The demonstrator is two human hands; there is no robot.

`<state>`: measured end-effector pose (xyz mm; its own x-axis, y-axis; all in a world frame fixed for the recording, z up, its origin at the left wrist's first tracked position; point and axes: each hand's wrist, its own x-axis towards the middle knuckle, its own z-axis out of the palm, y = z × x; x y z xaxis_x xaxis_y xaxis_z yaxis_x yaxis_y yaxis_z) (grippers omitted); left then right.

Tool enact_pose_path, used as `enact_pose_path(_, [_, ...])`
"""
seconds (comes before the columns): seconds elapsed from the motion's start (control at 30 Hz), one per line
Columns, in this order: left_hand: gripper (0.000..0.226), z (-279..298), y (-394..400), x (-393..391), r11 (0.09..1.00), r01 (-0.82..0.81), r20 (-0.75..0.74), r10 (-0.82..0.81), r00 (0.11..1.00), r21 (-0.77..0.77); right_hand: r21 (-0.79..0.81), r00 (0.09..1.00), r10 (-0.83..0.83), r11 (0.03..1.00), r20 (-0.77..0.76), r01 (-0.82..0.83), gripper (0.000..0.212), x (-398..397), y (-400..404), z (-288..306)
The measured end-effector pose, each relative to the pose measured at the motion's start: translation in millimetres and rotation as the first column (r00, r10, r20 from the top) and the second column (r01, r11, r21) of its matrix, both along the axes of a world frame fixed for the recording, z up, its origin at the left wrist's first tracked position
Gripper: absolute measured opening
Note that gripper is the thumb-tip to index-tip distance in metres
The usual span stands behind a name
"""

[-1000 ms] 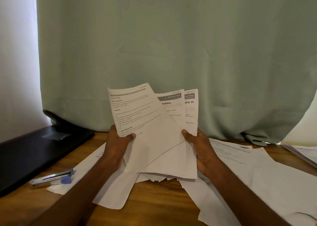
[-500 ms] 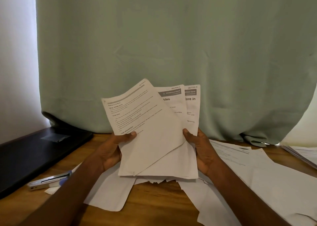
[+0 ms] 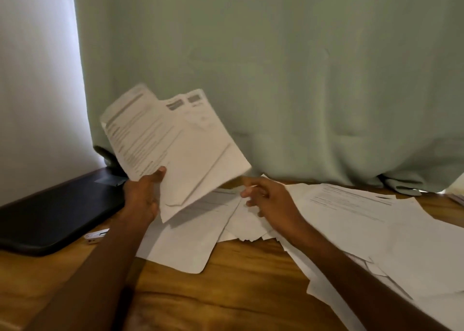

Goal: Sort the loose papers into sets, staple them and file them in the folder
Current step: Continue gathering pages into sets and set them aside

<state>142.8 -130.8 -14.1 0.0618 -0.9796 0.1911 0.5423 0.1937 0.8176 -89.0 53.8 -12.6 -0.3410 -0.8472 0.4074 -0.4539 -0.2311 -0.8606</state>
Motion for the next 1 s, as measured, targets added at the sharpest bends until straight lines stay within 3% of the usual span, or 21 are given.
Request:
enact_pose_path(0.03, [0.045, -1, -3, 3, 0.998, -0.058, -0.034, 0.059, 0.998, 0.024, 0.026, 0.956, -0.007, 1.000, -0.295, 0.015, 0.024, 7, 0, -8])
enact_pose_path(0.07, [0.047, -2, -4, 6, 0.994, -0.099, -0.051, 0.101, 0.994, 0.041, 0.079, 0.867, 0.047, 0.997, -0.496, -0.009, 0.029, 15, 1, -15])
enact_pose_path(0.13, [0.044, -5, -7, 8, 0.988, -0.142, -0.074, 0.146, 0.986, 0.067, 0.219, 0.748, 0.224, 0.970, -0.625, -0.107, 0.036, 29, 1, -22])
enact_pose_path(0.2, [0.045, -8, -6, 7, 0.985, -0.151, -0.084, 0.157, 0.984, 0.077, 0.316, 0.675, 0.361, 0.929, -0.644, -0.195, 0.036, 38, 0, -25])
enact_pose_path(0.27, [0.044, -10, -5, 3, 0.986, -0.145, -0.069, 0.151, 0.986, 0.087, 0.330, 0.640, 0.373, 0.924, -0.671, -0.193, 0.035, 39, 0, -25])
enact_pose_path(0.5, [0.038, -6, 0, -6, 0.992, -0.087, -0.074, 0.094, 0.993, 0.090, 0.247, 0.664, 0.223, 0.967, -0.714, -0.060, 0.047, 16, -6, -28])
enact_pose_path(0.67, [0.039, -4, 1, -5, 0.994, -0.080, -0.055, 0.084, 0.995, 0.072, 0.362, 0.655, 0.370, 0.919, -0.659, -0.155, 0.065, 29, -8, -34])
enact_pose_path(0.83, [0.037, -7, 3, -11, 0.999, -0.039, -0.017, 0.039, 0.999, 0.033, 0.324, 0.660, 0.279, 0.944, -0.697, -0.057, 0.053, 19, -7, -16])
enact_pose_path(1.0, [0.033, -13, -4, -14, 0.999, -0.024, -0.024, 0.025, 0.999, 0.038, 0.263, 0.622, 0.094, 0.947, -0.777, 0.185, 0.037, 6, -3, -13])
